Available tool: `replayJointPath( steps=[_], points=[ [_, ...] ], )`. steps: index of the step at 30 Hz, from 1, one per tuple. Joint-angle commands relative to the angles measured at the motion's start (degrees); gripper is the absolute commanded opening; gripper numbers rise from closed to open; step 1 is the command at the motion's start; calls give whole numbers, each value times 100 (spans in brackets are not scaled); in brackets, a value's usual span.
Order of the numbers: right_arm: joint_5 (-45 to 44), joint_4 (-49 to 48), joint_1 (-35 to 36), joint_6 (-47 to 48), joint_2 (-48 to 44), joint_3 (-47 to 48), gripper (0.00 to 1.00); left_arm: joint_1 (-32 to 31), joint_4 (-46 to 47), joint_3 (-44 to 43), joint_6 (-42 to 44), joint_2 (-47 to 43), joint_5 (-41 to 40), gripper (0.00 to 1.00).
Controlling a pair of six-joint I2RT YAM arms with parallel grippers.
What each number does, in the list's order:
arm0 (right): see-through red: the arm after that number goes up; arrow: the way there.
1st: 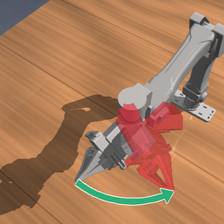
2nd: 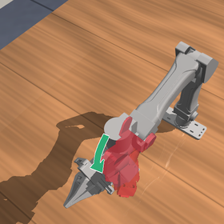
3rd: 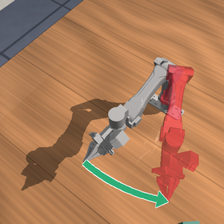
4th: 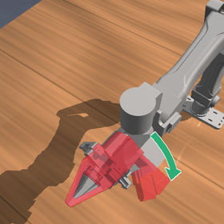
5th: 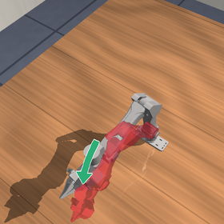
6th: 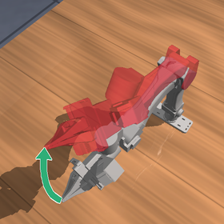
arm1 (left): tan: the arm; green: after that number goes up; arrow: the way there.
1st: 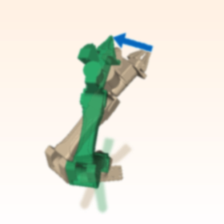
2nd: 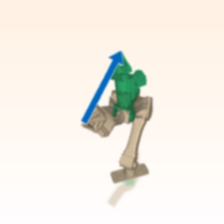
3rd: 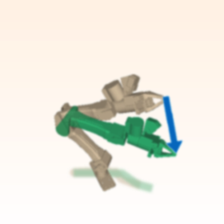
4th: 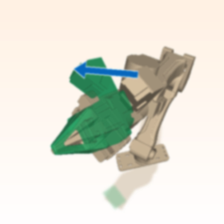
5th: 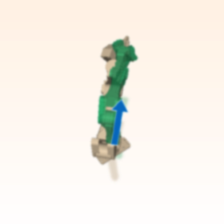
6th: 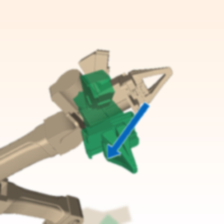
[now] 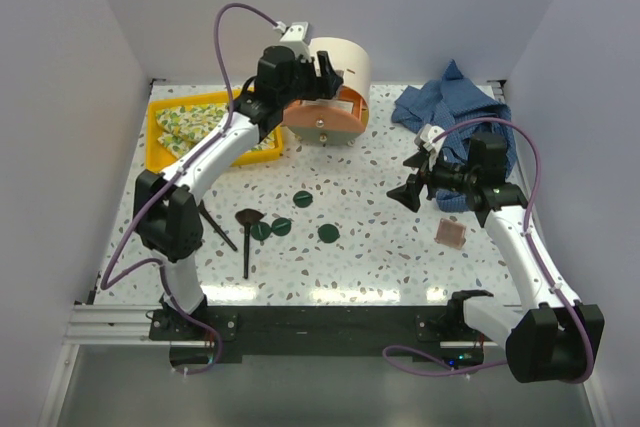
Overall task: Organize the makeup
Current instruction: Place the makeup in the drawer.
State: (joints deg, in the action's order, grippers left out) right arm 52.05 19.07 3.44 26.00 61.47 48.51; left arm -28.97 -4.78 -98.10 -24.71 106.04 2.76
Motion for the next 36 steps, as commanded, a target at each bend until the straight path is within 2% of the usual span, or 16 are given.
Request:
replayJointPath(
  steps=[1, 7, 13, 21, 25, 28, 33, 36],
  points=[
    [147, -53, -19, 90, -83, 62, 99, -117, 179, 204, 291, -320, -469, 43],
    [130, -53, -19, 90, -83, 53, 99, -144, -32, 230, 414, -461, -531, 79],
    [130, -79, -28, 90, -74, 44, 99, -144, -85, 117, 546, -646, -566, 93],
    [68, -44, -28, 107, -100, 53, 99, -144, -234, 19, 897, -1005, -619, 95],
    [-10, 18, -89, 186, -135, 71, 99, -144, -165, 493, 1204, -1585, -663, 96],
    [-90, 105, -151, 274, -127, 97, 99, -135, 37, 1344, 1451, -2331, -759, 100],
    [-309, 263, -274, 432, -48, 158, 99, -91, 152, 3111, 1863, -3815, -892, 100],
    [-608, 684, -274, 678, 110, 413, 99, -56, 144, 4060, 2083, -4597, -944, 100]
  ],
)
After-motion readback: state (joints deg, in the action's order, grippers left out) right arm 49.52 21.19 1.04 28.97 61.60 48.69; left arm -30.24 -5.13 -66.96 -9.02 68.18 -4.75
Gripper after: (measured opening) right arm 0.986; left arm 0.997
